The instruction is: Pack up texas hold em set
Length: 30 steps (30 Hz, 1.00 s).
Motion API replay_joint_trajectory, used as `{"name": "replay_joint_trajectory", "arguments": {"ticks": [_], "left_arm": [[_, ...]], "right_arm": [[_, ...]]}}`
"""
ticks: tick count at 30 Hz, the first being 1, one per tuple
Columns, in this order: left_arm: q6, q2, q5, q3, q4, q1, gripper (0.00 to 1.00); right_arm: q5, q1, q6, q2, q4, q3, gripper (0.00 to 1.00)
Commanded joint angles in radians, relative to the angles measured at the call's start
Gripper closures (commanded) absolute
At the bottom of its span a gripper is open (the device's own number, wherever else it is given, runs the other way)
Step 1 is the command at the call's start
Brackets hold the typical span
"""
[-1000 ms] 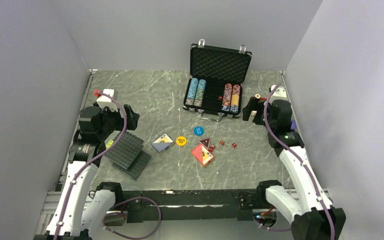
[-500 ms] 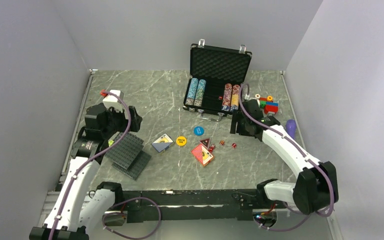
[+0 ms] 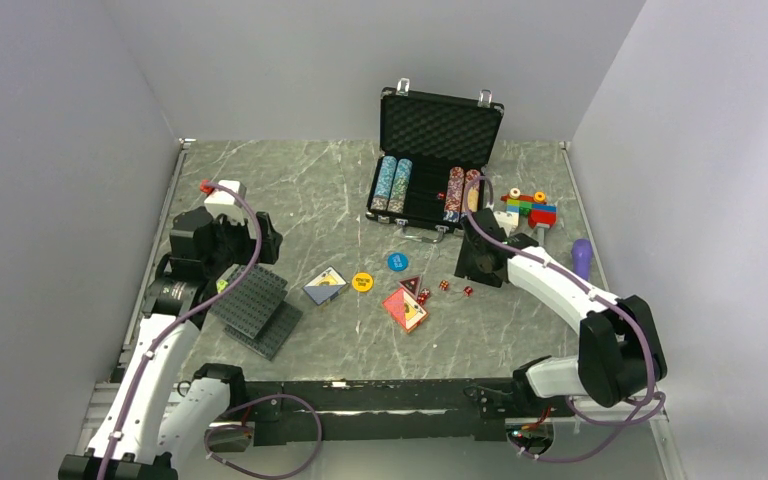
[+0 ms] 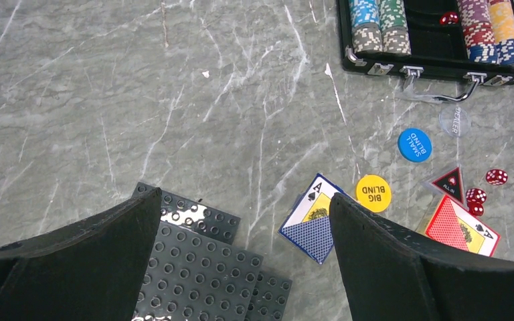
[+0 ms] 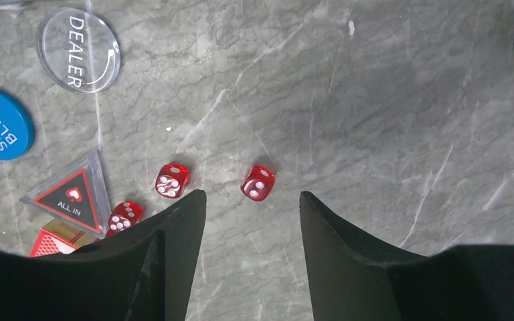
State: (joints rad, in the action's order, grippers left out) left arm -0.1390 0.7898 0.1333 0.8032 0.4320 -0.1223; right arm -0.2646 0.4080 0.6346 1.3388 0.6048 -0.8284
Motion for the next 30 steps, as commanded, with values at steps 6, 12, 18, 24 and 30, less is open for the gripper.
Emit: {"name": "replay_joint_trajectory", "arguments": {"ticks": [6, 12, 18, 24, 30], "left_arm": [[0.009, -0.021, -0.013, 0.027, -0.017, -0.009, 0.01], [0.008, -0.024, -0.009, 0.024, -0.019, -0.017, 0.01], [0.010, -0.030, -0.009, 0.023, -0.018, -0.023, 0.01], [0.014, -0.034, -0.010, 0.023, -0.016, -0.028, 0.00], [0.016, -0.042, -0.013, 0.019, -0.015, -0.030, 0.01]], "right_arm": [[-0.057, 0.013, 0.115, -0.011, -0.022, 0.058, 0.44], [-0.042, 0.013, 0.150, -0.019, -0.057, 0.088, 0.49], [-0.032, 0.014, 0.157, -0.007, -0.096, 0.099, 0.53], [-0.026, 0.015, 0.158, 0.021, -0.111, 0.089, 0.53], [-0.027, 0.020, 0.167, 0.037, -0.121, 0.097, 0.54]]}}
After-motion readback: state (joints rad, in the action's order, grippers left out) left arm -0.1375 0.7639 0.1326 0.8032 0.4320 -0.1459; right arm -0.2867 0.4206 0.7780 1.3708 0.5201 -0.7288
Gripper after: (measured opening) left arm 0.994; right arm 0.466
